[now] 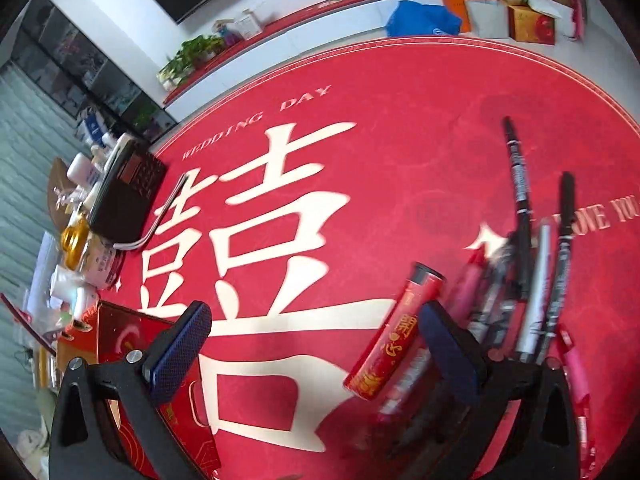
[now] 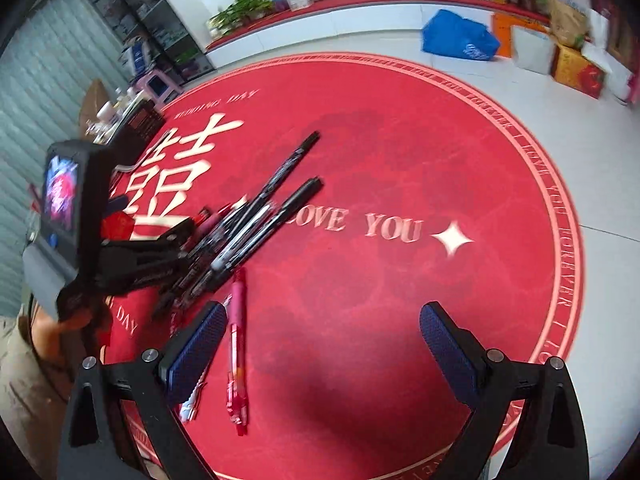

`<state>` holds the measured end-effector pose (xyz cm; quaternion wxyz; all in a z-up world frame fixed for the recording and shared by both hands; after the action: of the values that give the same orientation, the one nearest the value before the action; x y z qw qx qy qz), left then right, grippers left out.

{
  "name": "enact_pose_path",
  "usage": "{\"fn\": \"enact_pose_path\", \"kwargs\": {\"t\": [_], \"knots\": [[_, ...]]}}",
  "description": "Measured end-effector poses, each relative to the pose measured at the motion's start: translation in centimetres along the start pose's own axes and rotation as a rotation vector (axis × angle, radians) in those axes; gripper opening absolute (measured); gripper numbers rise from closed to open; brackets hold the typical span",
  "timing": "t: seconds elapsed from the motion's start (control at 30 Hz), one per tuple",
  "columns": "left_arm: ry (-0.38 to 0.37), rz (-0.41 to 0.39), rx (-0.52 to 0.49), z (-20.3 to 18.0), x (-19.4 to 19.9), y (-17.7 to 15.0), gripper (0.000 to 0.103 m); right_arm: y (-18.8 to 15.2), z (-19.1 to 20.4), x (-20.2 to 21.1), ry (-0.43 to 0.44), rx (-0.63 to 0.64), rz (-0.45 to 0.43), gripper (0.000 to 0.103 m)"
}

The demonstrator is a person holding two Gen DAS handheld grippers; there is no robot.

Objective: Organize rigid objects
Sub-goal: 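Move left tool to the red lighter while right tool approaches the pink pen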

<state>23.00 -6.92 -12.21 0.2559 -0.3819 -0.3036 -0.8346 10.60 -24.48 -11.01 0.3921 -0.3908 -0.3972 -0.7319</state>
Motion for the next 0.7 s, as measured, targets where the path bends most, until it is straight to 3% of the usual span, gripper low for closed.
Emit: {"fn": "enact_pose_path", "kwargs": {"t": [0.1,0.27,0.33,0.57,0.7], "knots": [[0.013,0.014,0.046,1.0,-0.7,-1.1,0.103,-1.9,2.4,-1.6,-0.02,0.111,0.03,0.098],[0.015,0.03,0.085,1.3,-0.7,-1.1,0.103,-4.9,4.4,-4.6,-0.148,0.293,0.047,0.097],[0.007,0.02,0.095,0.8,-0.5,-0.7,0.103,-5.2,3.8,-4.8,-0.198,0.338,0.023,0.085],[-0.02,-0.036,0.236,0.6,-0.6,-0.5,0.103,-4.6,2.8,-4.4,-0.196,0.359,0.025,0.078],[-0.129,-0.043,0.415,1.1,-1.3,-1.9,0.103,-4.4,3.0,-4.6,-0.2,0.36,0.035,0.078]]}}
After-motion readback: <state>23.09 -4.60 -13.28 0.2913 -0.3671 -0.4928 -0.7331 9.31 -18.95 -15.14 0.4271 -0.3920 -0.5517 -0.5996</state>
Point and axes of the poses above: each gripper's, at about its wrist camera, not at the fingertips, and x roughly against the way its jaws point, z to its left, y to its top, the point moved 8 cm from there along -x, roughly the way its jaws point, and after that the axes turned 13 degrees about -x, right-handed, at the moved point
